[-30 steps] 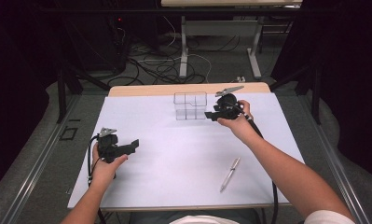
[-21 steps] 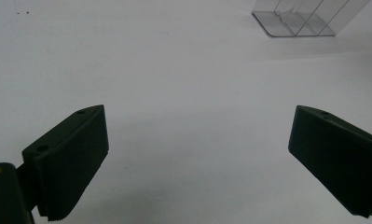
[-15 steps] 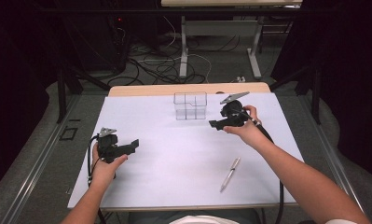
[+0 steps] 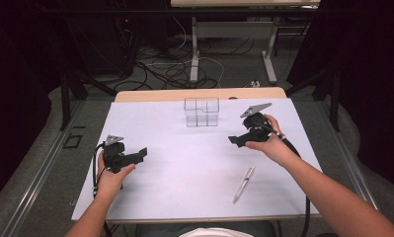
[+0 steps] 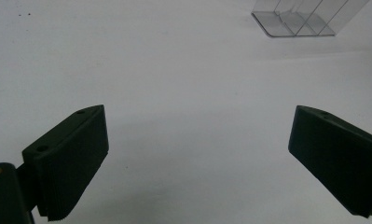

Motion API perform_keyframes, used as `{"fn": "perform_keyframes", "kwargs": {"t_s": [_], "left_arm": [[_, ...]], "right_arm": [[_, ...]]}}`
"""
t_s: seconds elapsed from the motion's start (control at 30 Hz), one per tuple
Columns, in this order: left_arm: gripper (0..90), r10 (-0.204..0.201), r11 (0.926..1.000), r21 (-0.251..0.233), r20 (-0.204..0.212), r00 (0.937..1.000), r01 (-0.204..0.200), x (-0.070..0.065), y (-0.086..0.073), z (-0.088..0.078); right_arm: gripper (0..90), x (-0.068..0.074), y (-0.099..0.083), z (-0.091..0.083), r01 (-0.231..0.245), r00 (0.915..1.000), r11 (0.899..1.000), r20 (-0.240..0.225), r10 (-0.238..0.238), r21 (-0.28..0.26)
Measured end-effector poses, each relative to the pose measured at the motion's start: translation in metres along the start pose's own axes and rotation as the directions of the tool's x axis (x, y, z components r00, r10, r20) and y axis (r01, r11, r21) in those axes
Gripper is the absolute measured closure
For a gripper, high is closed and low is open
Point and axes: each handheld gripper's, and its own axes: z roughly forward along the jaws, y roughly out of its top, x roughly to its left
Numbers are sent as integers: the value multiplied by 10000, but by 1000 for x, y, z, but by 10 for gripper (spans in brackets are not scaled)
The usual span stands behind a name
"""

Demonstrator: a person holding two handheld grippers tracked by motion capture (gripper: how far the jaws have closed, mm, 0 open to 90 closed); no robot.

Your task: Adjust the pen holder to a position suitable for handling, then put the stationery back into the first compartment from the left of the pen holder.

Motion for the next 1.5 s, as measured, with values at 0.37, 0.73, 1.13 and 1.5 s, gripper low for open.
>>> {"fn": "perform_keyframes", "kwargs": {"t_s": [0.37, 0.73, 1.13, 1.5], "left_arm": [[17, 197, 9996, 198, 68, 9998, -198, -2, 0, 0], [1, 466, 9988, 175, -117, 9988, -464, -7, -1, -1], [1, 471, 9986, 245, -124, 9988, -468, -5, -2, -3], [1, 706, 9972, 265, -91, 9975, -703, -6, -4, -4]], "right_arm": [[29, -2, -16, -10, 347, 9994, 9984, -6, -347, 456], [37, 6, -26, -13, 2037, 9785, 9716, 81, -2062, 1206], [76, 19, -21, -18, 3995, 9149, 9011, -110, -4036, 1683], [158, 39, -18, -15, 6292, 7657, 7476, -46, -6431, 2124]]}}
